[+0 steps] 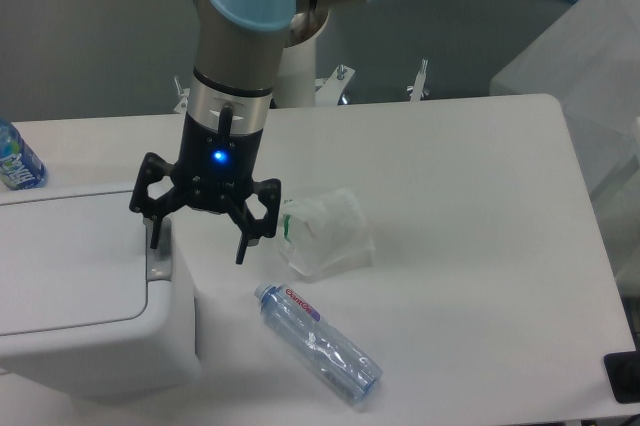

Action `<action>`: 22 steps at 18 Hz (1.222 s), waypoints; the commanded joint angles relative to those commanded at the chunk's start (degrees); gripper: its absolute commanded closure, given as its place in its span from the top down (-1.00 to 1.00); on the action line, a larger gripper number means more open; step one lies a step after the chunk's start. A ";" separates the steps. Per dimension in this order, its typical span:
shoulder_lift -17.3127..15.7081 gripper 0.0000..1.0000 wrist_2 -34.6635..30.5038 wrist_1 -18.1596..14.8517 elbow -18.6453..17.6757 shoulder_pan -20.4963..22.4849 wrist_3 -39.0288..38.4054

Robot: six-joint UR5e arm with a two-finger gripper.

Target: Open the trash can

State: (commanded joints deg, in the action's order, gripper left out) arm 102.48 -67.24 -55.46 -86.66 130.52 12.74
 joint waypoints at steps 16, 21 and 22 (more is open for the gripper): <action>0.35 1.00 0.09 -0.09 0.00 0.00 -0.26; 0.70 1.00 0.18 -0.09 -0.09 0.00 -0.35; 0.70 1.00 0.18 -0.09 -0.09 0.00 -0.35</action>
State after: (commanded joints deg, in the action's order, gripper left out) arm 103.18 -67.06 -55.55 -86.75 130.52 12.39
